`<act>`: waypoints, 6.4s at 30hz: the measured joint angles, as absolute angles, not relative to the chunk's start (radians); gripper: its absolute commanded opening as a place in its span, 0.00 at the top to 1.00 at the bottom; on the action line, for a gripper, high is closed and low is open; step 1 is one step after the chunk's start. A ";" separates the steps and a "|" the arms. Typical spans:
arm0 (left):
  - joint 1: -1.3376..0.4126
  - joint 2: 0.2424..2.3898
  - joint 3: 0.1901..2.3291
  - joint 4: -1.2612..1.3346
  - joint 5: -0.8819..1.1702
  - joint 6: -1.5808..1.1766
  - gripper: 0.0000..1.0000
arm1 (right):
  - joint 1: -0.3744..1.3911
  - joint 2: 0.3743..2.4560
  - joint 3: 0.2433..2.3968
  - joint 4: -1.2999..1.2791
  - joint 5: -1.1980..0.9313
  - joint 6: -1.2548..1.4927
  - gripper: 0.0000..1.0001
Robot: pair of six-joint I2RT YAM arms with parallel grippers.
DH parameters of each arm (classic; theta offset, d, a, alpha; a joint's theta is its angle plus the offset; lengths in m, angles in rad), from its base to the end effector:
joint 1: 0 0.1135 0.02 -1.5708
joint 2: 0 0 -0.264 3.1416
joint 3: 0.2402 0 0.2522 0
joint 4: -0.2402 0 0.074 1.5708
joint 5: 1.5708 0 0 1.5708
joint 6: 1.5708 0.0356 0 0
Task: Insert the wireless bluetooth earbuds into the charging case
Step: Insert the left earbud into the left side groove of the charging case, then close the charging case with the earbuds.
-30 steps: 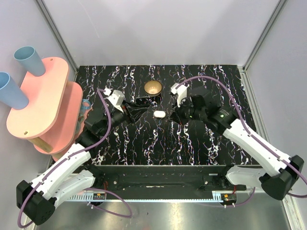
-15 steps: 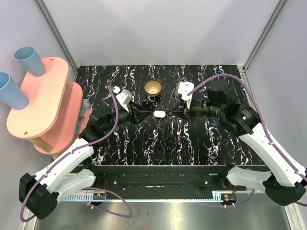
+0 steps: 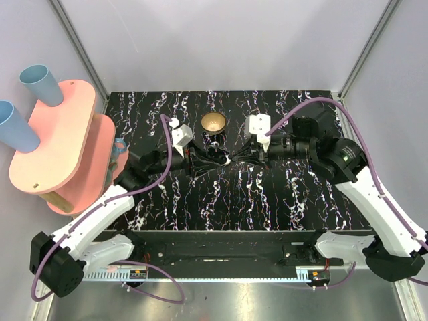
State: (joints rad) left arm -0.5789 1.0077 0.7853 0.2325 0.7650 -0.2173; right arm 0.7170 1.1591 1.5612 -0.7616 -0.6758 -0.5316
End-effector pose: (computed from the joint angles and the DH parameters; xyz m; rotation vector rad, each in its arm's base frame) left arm 0.1798 -0.1470 0.3422 0.9125 1.4336 -1.2004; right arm 0.1448 0.1558 0.4707 -1.4607 1.2500 0.7733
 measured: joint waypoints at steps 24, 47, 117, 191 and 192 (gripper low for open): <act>-0.581 1.068 0.814 0.265 0.918 -0.236 0.98 | 0.717 1.249 1.590 -0.790 -0.725 -0.534 1.00; -0.595 1.086 0.843 0.285 0.974 -0.241 0.97 | 0.717 1.304 1.581 -0.736 -0.792 -0.500 1.00; -0.601 1.111 0.858 0.189 0.907 -0.216 0.94 | 0.733 1.385 1.607 -0.770 -0.670 -0.310 0.45; -0.613 0.963 0.744 0.350 0.592 -0.251 0.92 | 0.731 1.222 1.235 -0.165 -0.091 0.323 0.23; -0.613 0.958 0.743 0.341 0.570 -0.250 0.92 | 0.730 1.209 1.235 -0.168 -0.067 0.318 0.23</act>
